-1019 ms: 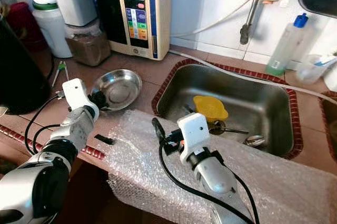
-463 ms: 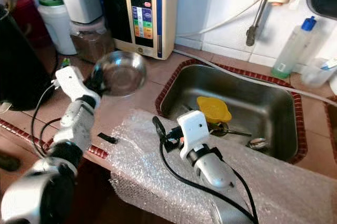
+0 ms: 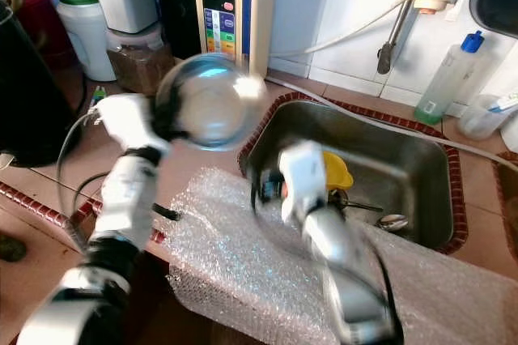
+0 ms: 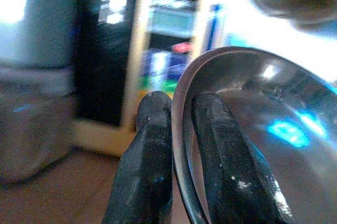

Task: Kitchen organization

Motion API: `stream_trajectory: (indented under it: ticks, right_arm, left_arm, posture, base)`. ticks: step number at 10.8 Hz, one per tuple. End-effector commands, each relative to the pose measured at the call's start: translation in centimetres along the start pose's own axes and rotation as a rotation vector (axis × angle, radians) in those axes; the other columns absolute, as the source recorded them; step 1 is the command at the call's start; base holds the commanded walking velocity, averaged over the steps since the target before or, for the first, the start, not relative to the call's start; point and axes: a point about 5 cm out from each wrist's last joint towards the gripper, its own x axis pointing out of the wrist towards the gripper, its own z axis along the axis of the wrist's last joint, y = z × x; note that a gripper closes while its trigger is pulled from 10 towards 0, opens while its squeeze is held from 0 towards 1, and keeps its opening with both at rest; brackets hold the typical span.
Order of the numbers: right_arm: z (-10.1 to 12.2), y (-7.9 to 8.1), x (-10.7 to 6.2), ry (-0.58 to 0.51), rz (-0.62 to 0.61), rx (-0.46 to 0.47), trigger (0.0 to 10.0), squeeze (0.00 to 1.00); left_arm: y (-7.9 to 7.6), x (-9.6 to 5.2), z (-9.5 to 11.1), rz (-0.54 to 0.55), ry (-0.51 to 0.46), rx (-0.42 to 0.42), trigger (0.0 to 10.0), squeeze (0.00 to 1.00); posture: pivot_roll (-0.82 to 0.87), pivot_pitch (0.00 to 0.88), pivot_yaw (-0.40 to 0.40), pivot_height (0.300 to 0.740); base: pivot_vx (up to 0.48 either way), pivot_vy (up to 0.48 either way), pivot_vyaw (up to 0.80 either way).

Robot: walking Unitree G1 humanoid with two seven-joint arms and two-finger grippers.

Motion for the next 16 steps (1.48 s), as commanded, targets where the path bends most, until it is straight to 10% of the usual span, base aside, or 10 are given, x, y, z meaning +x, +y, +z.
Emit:
stream_trajectory:
  ticks: [1, 5, 7, 16]
  right_arm:
    - [0.0, -0.7, 0.5, -0.001, -0.033, 0.021, 10.0, 0.00]
    - [1.0, -2.5, 4.0, -0.043, -0.142, 0.055, 10.0, 0.00]
    - [0.6, -3.2, 5.1, -0.024, -0.166, 0.122, 0.0, 0.00]
    - [-0.8, -3.2, 5.4, 0.031, -0.215, 0.231, 0.0, 0.00]
  left_arm:
    - [-1.5, 0.1, 0.7, -0.098, -0.049, 0.043, 0.0, 0.00]
    - [-3.1, -0.3, 0.8, -0.161, -0.065, 0.008, 0.0, 0.00]
    - [-3.2, -0.4, 0.8, -0.171, -0.063, 0.009, 0.0, 0.00]
    - [-2.8, -0.1, 0.8, -0.145, -0.052, -0.001, 0.0, 0.00]
  posture:
    - [0.00, 0.000, -0.026, 0.740]
    - [0.00, 0.000, -0.029, 0.740]
    - [0.00, 0.000, -0.031, 0.740]
    - [0.00, 0.000, -0.031, 0.740]
  base:
    - [0.000, 0.000, 0.00]
    - [0.000, 0.000, 0.00]
    - [0.000, 0.000, 0.00]
    - [0.000, 0.000, 0.00]
